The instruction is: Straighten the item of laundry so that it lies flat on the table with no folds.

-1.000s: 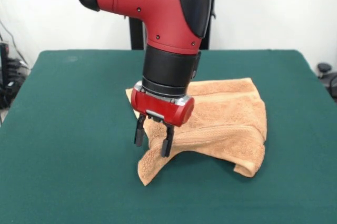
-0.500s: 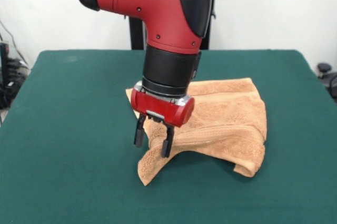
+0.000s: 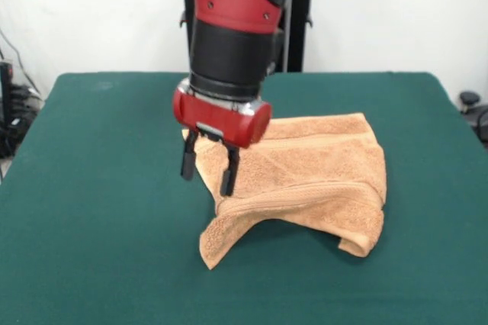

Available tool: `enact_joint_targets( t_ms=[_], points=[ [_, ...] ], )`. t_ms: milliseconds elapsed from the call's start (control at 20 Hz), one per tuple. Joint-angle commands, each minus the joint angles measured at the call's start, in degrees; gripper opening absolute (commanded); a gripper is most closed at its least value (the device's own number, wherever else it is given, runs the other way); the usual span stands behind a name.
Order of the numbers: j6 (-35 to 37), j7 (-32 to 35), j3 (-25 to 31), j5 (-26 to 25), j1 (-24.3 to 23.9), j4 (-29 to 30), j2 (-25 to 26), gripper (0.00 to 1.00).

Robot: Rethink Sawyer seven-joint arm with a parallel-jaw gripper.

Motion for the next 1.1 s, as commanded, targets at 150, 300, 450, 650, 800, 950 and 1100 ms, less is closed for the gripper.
enact_joint_targets(
  t_ms=[150, 300, 450, 650, 800, 950, 1100],
  points=[
    [9.31, -7.69, 9.10, -1.01, -0.46, 7.66, -3.46, 1.00],
    [7.81, -5.85, 8.94, -1.42, 0.07, 8.23, -2.58, 1.00],
    [6.63, -4.20, 8.29, -1.54, 0.83, 9.01, -2.20, 1.00],
    [5.76, -2.66, 7.60, -1.54, 1.85, 10.76, -2.38, 1.00],
    [4.54, -1.92, 7.26, -1.84, 2.44, 12.13, -2.37, 1.00],
    [3.19, -1.59, 7.03, -2.30, 2.79, 13.06, -2.21, 1.00],
    [0.20, -1.70, 6.74, -3.61, 2.08, 13.55, -0.23, 1.00]
  ],
)
